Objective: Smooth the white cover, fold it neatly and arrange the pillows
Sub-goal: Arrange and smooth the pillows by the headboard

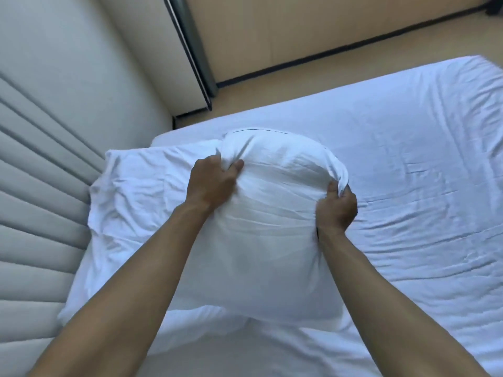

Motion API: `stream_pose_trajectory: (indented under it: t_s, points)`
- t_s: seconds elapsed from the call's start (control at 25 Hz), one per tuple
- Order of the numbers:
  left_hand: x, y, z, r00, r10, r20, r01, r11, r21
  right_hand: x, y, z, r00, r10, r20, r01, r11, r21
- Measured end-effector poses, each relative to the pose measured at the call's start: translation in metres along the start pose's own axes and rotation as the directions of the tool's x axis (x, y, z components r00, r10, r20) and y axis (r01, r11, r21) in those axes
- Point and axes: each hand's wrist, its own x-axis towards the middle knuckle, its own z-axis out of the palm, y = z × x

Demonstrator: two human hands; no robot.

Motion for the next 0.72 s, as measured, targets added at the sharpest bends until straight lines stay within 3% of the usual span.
stream_pose_trajectory:
  t_s: [0.12, 0.2, 0.28, 0.36, 0.4, 0.44, 0.52, 0.56, 0.6, 0.72]
  points:
    - [0.001, -0.073, -0.078, 0.977, -0.133, -0.166, 0.144, 0.988, 0.057, -0.054, -0.049, 0.070, 0.969, -0.061, 0.238, 0.064, 0.998, -0.005]
    - [-0.007, -0.127, -0.111, 0.932, -0.264, -0.247, 0.305, 0.941, 0.143, -0.094, -0.059, 0.104, 0.896, -0.062, 0.439, 0.130, 0.983, -0.127]
    - [-0.027, -0.187, -0.133, 0.838, -0.444, -0.317, 0.514, 0.837, 0.187, -0.135, -0.051, 0.126, 0.763, -0.013, 0.646, 0.208, 0.952, -0.226]
    - [-0.061, -0.238, -0.135, 0.736, -0.602, -0.311, 0.672, 0.704, 0.228, -0.175, -0.023, 0.137, 0.565, 0.041, 0.824, 0.270, 0.935, -0.232]
    - [-0.080, -0.256, -0.127, 0.736, -0.623, -0.266, 0.676, 0.662, 0.323, -0.193, -0.006, 0.142, 0.470, 0.074, 0.879, 0.315, 0.917, -0.246]
    - [-0.101, -0.264, -0.112, 0.782, -0.586, -0.210, 0.610, 0.655, 0.445, -0.208, 0.008, 0.144, 0.412, 0.100, 0.905, 0.396, 0.875, -0.278]
    - [-0.135, -0.268, -0.074, 0.917, -0.397, -0.044, 0.337, 0.712, 0.616, -0.230, 0.027, 0.146, 0.431, 0.121, 0.894, 0.550, 0.751, -0.366]
    - [-0.146, -0.266, -0.058, 0.946, -0.322, 0.024, 0.234, 0.736, 0.635, -0.238, 0.030, 0.145, 0.452, 0.115, 0.884, 0.590, 0.706, -0.393]
    - [-0.151, -0.263, -0.048, 0.957, -0.285, 0.060, 0.181, 0.743, 0.644, -0.244, 0.029, 0.143, 0.457, 0.097, 0.884, 0.619, 0.679, -0.395]
    - [-0.145, -0.264, -0.046, 0.930, -0.357, 0.087, 0.213, 0.717, 0.664, -0.246, 0.029, 0.129, 0.407, 0.072, 0.910, 0.704, 0.610, -0.363]
